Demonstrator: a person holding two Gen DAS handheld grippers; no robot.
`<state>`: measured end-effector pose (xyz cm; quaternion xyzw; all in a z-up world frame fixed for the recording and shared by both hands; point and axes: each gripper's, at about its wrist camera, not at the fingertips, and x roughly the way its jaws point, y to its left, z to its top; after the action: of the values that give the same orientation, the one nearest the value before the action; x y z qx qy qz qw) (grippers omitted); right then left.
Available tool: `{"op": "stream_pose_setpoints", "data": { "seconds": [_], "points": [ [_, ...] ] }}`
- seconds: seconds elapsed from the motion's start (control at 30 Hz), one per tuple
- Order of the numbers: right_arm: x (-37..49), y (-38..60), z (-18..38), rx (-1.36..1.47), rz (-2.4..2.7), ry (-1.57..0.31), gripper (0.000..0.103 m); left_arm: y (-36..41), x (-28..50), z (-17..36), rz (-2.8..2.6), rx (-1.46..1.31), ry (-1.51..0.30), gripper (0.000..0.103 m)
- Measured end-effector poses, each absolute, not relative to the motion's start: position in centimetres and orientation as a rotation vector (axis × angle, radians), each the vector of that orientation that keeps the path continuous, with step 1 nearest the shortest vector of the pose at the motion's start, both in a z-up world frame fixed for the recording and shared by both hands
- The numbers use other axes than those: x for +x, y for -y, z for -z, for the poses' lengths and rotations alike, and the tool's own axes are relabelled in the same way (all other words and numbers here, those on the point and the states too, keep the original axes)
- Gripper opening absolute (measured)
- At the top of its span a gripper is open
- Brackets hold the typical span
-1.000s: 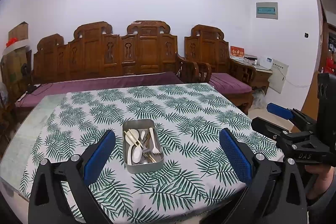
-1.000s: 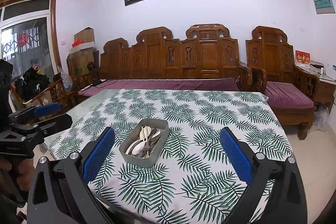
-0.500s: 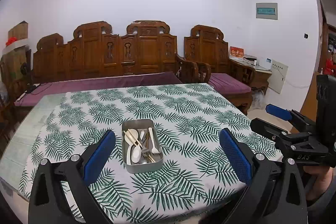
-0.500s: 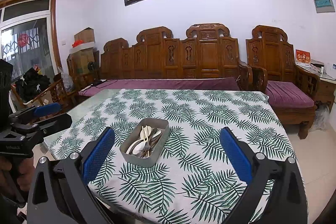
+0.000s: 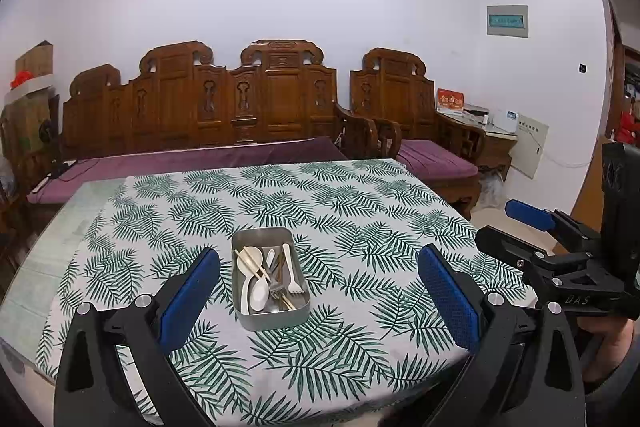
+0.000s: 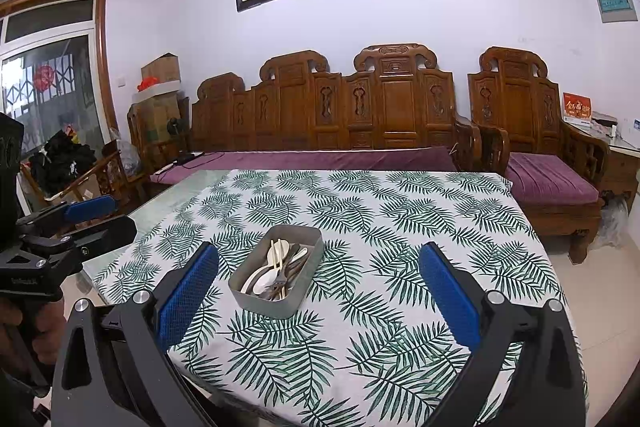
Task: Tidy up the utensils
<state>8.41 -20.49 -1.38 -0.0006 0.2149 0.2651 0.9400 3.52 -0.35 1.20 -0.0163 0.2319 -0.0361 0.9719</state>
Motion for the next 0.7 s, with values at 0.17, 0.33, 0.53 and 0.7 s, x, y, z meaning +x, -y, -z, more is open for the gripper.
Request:
{"op": "stream_pose_setpoints", "data": {
  "seconds": [0.17,0.33,0.53,0.7],
  "points": [
    [8.45,20.54,1.34,0.000,-0.542,-0.439,0.101,0.38,3.53,-1.24,0.073,-0.035,-0.467,0.095],
    [8.46,20.57,1.35,0.000,-0.543,-0.439,0.101,0.38,3.52,-1.27,0.073,-0.037,-0.468,0.095],
    [8.39,20.42,1.42,0.000,-0.542,-0.440,0.101,0.34,3.45,-1.23,0.074,-0.039,-0.468,0.095],
    [8.38,20.42,1.46,0.001,-0.542,-0.439,0.101,0.27,3.41,-1.29,0.072,-0.041,-0.467,0.095]
  ]
}}
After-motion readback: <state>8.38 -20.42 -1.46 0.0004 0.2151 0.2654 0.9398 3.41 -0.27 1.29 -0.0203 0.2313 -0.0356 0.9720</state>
